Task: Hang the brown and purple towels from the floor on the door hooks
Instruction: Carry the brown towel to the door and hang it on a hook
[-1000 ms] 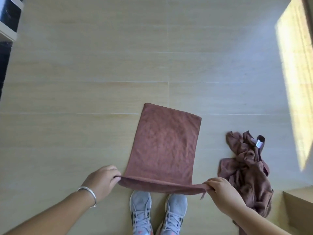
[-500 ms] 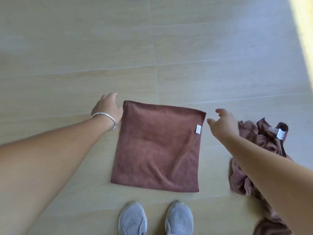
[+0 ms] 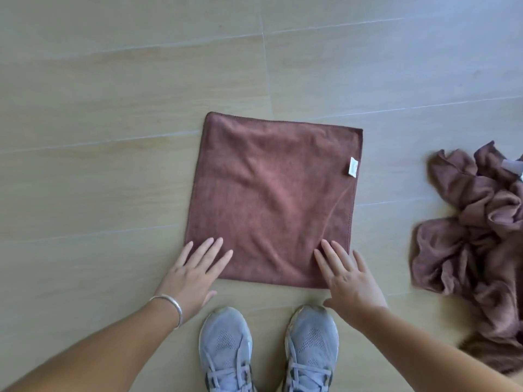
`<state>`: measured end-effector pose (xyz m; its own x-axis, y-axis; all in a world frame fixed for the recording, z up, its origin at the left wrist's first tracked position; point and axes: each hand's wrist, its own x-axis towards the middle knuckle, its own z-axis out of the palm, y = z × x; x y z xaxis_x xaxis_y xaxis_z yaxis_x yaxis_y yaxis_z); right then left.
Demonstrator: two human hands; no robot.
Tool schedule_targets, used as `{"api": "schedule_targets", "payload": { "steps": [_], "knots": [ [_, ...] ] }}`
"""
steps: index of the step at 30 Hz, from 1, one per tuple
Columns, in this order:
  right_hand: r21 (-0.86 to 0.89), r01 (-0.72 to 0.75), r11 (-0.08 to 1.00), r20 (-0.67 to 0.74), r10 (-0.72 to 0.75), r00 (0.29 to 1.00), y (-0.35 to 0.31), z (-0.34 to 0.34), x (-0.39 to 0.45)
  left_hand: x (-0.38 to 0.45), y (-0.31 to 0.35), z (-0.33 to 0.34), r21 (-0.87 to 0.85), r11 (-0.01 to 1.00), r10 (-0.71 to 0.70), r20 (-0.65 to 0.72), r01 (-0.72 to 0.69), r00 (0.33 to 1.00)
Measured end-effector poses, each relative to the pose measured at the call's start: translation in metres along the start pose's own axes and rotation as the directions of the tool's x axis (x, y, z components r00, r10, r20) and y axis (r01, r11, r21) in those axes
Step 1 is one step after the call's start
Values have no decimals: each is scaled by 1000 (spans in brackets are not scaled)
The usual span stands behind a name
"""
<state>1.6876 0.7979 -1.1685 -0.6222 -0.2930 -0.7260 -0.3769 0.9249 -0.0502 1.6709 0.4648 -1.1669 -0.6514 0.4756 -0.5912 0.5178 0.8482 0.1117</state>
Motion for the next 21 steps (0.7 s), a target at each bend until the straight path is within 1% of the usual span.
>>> {"api": "schedule_targets", "payload": {
  "steps": [4, 6, 7, 9, 11, 13, 16, 19, 21],
  "knots": [
    [-21, 2, 1000, -118, -5, 993, 4, 19, 2, 13, -3, 15, 2, 997, -71, -60, 71, 996],
    [-38, 3, 999, -141, -8, 990, 4, 20, 3, 17, -3, 21, 16, 997, -74, -144, 77, 987],
    [-52, 1, 999, -134, -8, 991, 4, 19, 2, 17, -4, 20, 17, 996, -79, -155, 83, 985],
    [-82, -4, 997, -79, -2, 997, 6, 12, -1, 14, -5, 14, 22, 994, -108, -85, 110, 991],
    [-112, -53, 992, -22, 51, 998, 10, -7, -8, 8, -10, 1, 57, 985, -164, 39, 162, 986],
    [-131, -90, 987, -22, 88, 996, 16, -33, -18, -1, -15, -24, 79, 978, -200, 83, 194, 976],
    [-122, -119, 985, -48, 114, 992, 27, -85, -40, -16, -21, -76, 53, 980, -197, 80, 193, 977],
    [-112, -150, 982, -102, 139, 985, 40, -145, -62, -32, -29, -139, 71, 977, -208, 81, 203, 975],
    [-97, -169, 981, -141, 155, 978, 49, -189, -75, -41, -36, -185, 75, 975, -213, 50, 209, 976]
  ]
}}
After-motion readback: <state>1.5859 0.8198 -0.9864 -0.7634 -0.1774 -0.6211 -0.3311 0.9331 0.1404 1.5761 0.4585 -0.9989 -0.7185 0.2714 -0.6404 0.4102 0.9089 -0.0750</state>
